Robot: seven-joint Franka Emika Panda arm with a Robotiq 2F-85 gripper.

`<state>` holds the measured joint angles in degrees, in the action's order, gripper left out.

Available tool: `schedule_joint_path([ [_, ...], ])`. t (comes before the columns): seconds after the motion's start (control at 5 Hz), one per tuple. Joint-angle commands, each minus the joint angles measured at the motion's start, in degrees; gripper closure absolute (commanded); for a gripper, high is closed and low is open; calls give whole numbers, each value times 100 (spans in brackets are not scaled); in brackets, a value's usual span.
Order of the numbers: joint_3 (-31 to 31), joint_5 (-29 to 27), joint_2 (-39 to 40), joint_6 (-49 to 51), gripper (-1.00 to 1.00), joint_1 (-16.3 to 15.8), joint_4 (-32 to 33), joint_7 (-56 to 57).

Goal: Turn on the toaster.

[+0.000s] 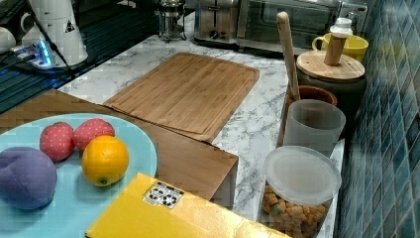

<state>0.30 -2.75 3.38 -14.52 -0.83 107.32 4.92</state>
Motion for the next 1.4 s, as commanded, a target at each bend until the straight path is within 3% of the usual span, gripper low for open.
schedule_joint_path([
  [0.2,143,-80,-185,-341,100,-98,370,678],
  [0.6,610,-637,-485,-1027,100,-409,1032,2134],
  [0.8,889,-737,-895,-1023,100,-635,1281,2284],
  [1.4,1348,-1158,-981,-876,100,-936,1594,2793],
])
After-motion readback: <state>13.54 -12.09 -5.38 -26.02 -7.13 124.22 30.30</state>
